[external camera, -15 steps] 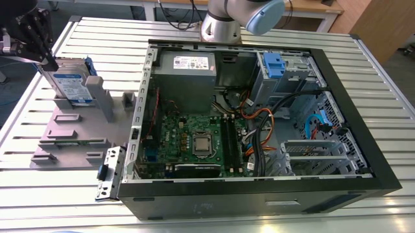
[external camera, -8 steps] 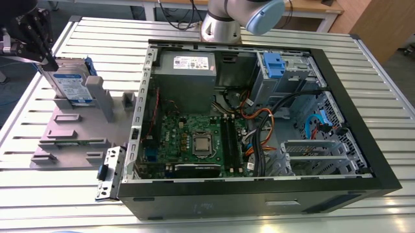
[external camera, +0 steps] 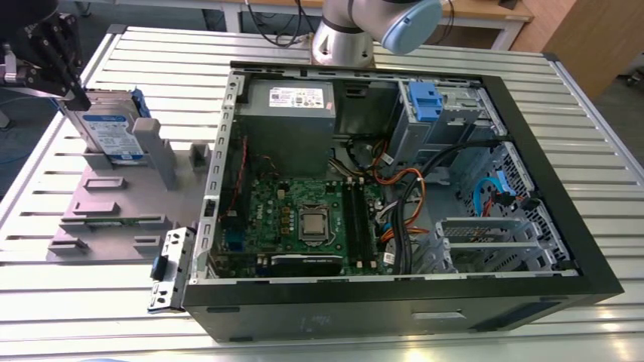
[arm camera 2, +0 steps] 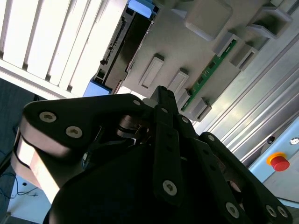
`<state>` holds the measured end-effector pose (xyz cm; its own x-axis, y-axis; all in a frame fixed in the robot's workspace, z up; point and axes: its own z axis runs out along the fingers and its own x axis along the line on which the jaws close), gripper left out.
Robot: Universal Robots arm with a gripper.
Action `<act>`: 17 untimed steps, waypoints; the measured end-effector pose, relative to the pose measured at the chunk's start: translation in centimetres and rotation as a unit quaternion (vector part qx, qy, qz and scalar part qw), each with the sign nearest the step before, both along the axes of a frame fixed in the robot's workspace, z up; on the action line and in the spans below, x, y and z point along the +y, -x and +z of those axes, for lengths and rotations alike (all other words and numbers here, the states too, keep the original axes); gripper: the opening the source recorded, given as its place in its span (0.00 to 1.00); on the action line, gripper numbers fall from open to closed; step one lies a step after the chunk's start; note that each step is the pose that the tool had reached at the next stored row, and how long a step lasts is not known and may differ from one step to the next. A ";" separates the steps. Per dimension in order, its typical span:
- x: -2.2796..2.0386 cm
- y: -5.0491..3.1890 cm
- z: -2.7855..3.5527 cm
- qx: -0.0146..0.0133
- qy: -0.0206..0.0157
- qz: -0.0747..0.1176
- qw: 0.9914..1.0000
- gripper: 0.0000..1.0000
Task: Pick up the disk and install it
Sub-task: 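Pick up the disk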
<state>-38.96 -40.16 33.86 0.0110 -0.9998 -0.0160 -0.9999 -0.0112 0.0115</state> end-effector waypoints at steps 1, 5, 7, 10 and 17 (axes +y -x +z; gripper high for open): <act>0.00 0.00 0.00 0.000 0.000 0.000 1.000 0.11; 0.00 0.00 0.00 0.000 0.000 0.000 1.000 0.23; 0.00 0.00 0.00 0.000 0.000 0.000 1.000 0.35; 0.00 0.00 0.00 0.000 0.000 0.000 1.000 0.47; 0.00 0.00 0.00 0.000 0.000 0.000 1.000 0.53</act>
<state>-38.96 -40.16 33.86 0.0114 -0.9998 -0.0160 -0.9999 -0.0116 0.0115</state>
